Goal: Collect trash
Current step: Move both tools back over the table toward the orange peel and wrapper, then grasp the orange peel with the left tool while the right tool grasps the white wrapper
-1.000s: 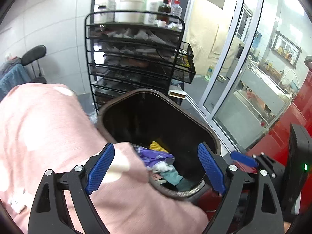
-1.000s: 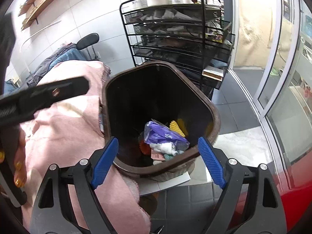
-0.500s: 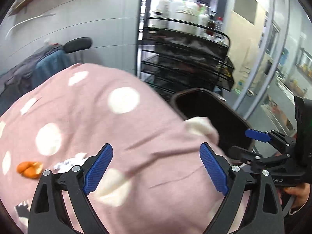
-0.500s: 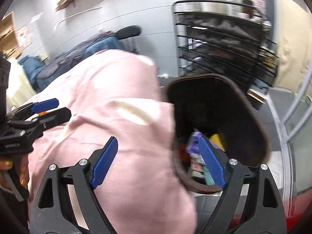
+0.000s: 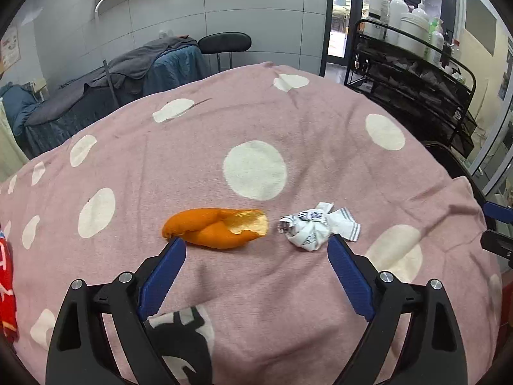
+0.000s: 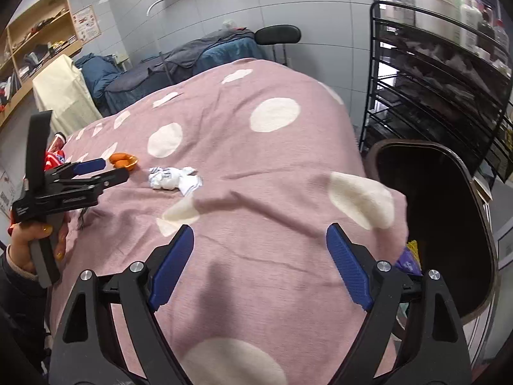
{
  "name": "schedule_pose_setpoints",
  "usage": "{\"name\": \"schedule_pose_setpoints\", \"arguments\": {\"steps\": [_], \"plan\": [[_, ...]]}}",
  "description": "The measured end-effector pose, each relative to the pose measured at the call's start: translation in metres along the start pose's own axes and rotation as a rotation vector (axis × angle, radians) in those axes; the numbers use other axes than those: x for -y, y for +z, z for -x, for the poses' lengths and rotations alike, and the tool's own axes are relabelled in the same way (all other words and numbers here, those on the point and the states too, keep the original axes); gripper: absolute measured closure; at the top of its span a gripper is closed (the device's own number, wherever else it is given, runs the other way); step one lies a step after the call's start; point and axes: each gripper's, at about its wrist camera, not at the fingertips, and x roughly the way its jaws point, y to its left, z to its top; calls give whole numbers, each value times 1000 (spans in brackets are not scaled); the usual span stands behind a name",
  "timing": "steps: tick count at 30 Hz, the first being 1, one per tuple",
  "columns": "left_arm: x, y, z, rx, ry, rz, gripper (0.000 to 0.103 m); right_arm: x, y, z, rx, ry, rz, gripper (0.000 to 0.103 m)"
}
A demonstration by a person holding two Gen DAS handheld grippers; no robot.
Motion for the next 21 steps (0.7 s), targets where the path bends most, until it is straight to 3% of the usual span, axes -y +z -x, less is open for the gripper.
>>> {"name": "schedule_pose_setpoints", "arguments": {"steps": [4,10,14,18,21], "plan": [[-1,-1,-12,-28,59,-76,16,-15,6,-6,-16,16,29,19],[-9,5,-35,-77,112,-114,30,-35,18,-18,-38,32,74,19],[-20,9,-42,-88,107,-85,43,-50,29,-31,-64,60,102,19],[-28,7,-35,-71,90,-44,51,-65,37,-45,-90,90,128,19],[-36,2,-26,-53,79,6,51,-73,43,-57,-124,127,129,19]]}}
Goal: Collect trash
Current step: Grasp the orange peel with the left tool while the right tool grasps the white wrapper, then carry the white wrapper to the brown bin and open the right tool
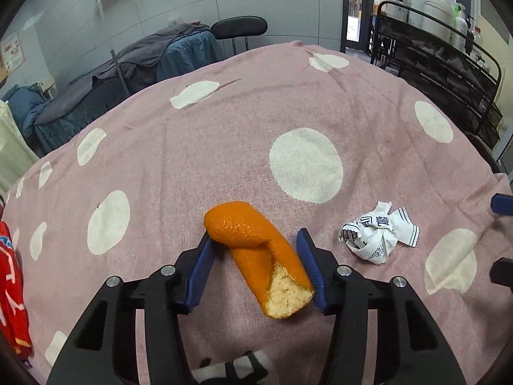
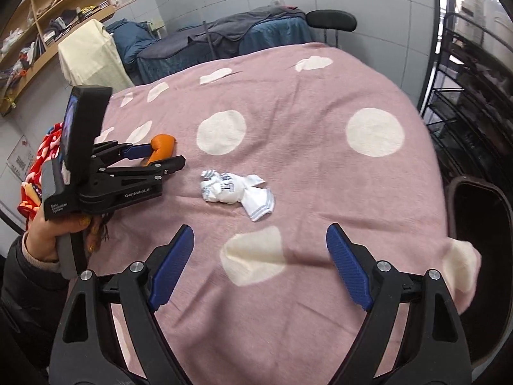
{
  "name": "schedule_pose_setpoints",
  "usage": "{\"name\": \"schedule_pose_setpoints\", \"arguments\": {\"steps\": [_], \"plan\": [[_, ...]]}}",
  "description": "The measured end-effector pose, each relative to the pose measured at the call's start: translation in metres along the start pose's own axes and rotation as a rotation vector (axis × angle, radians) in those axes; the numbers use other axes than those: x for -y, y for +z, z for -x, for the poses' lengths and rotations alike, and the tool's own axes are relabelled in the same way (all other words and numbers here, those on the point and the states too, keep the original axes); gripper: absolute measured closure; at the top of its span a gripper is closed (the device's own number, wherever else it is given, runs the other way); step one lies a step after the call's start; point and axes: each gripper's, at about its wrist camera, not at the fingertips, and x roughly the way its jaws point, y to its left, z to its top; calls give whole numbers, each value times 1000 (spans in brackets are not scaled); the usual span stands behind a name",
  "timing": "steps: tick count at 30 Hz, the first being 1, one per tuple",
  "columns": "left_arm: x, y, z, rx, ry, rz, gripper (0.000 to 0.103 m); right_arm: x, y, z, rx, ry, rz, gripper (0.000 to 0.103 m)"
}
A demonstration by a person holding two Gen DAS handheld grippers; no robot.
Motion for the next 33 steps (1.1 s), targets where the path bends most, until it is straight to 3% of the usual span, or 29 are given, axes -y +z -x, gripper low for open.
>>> {"name": "schedule_pose_setpoints", "arguments": {"steps": [4,9,14,19,22,25,33], "plan": [[-9,-7,4,13,-1,48,53,-9,13,-21,-55,43,-1,19],[-21,-7,6,21,-4,107,79,-25,29,-48,-119,59,21,19],[-24,-11,14,39,-15,143,85,-37,41,-74,-179,36,58,19],[-26,-16,30,81,-30,179,85,-41,49,-102,-225,25,67,37],[-25,-20,36,92,-44,186,85,-39,51,-118,-251,16,60,55],[-23,-23,39,98,-62,199,85,-39,51,-116,-231,27,58,64],[-6,-29,53,131,-99,179,85,-44,51,-67,-48,-11,100,66]]}}
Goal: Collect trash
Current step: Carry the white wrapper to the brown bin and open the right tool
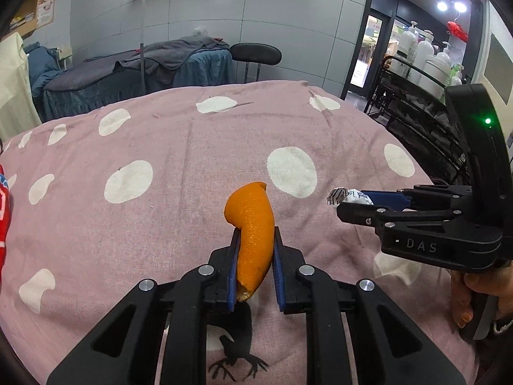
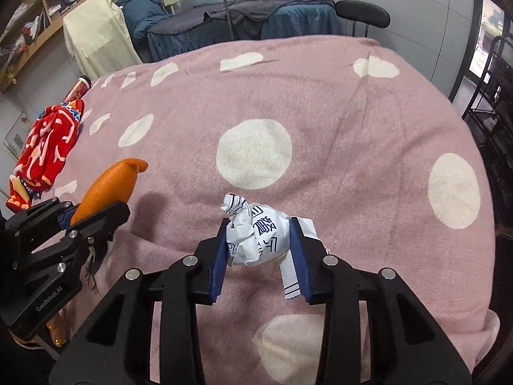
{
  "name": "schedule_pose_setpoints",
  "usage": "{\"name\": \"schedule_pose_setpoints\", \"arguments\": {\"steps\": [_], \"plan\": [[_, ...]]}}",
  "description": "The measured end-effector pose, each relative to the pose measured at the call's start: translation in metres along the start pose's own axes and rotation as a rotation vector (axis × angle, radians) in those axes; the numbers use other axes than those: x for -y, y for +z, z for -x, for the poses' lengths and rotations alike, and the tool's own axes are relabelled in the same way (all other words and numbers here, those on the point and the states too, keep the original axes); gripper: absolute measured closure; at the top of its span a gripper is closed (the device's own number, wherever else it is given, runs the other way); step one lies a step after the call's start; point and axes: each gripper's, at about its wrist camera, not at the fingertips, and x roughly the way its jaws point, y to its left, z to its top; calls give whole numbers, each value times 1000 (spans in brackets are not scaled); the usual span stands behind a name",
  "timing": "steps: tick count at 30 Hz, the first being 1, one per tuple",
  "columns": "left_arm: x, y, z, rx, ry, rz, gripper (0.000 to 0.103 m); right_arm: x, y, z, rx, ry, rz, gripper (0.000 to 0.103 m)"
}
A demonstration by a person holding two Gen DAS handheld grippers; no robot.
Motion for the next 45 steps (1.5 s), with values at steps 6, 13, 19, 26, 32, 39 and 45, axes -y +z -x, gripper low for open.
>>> {"name": "schedule_pose_setpoints", "arguments": {"steps": [6,13,19,26,32,39,45], "plan": [[22,-2,11,28,-41,-26,85,2,-12,43,91,-31,15,66],[61,-3,14,48,-114,-79,85,30,-40,88,167,-87,-48,66],[99,0,15,59,-190,-125,85,62,-67,122,221,-149,-127,66],[143,0,11,53,-270,-185,85,108,-99,153,255,-207,-242,66],[175,-3,7,41,-332,-239,85,149,-130,174,274,-290,-347,66],[209,-5,4,26,-386,-300,85,194,-159,186,266,-388,-453,66],[228,-7,1,13,-417,-332,85,233,-178,176,222,-448,-524,66]]}}
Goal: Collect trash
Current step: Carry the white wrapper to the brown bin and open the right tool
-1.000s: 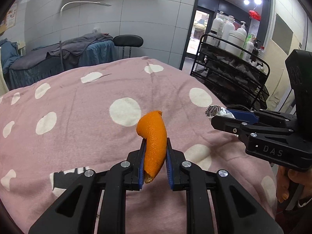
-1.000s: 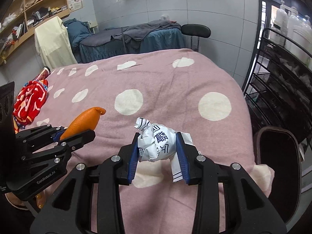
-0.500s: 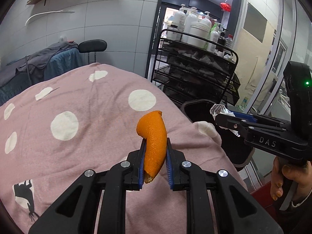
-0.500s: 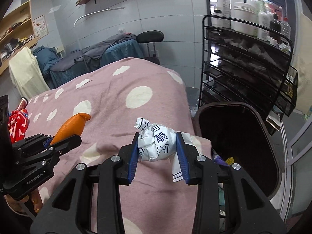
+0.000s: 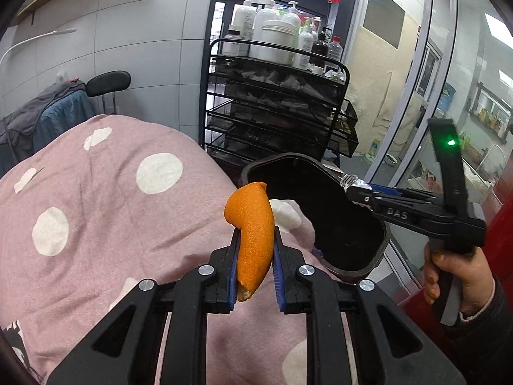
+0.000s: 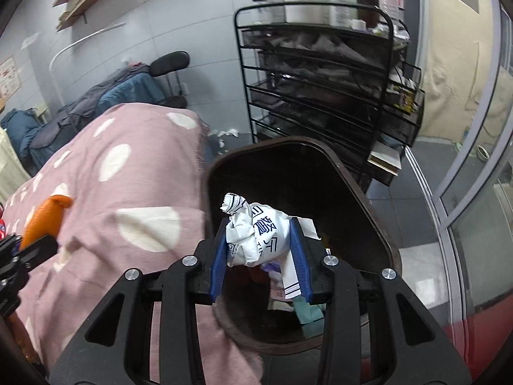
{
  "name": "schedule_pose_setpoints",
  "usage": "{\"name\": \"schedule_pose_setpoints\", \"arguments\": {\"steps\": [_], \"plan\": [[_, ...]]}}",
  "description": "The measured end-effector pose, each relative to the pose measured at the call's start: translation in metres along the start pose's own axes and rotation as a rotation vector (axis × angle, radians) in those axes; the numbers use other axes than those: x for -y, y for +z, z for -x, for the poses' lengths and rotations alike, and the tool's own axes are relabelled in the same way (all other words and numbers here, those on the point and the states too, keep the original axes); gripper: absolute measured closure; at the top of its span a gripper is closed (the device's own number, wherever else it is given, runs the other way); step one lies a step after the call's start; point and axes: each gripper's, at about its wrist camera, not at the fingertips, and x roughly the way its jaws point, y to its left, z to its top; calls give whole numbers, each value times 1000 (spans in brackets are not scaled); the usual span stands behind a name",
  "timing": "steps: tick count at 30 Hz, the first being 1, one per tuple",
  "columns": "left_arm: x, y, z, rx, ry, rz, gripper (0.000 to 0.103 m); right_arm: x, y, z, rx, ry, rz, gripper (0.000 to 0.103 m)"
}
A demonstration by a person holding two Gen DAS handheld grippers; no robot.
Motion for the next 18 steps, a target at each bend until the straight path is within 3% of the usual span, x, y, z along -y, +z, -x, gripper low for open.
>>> {"name": "schedule_pose_setpoints", "arguments": {"steps": [15,18], "plan": [[19,3,-13,-28,-32,-26,85,48,-15,-89,-162,-100,-63,65],[23,4,-16,-35,-37,-34,85,51,-17,-93,-164,-106,-80,50]]}}
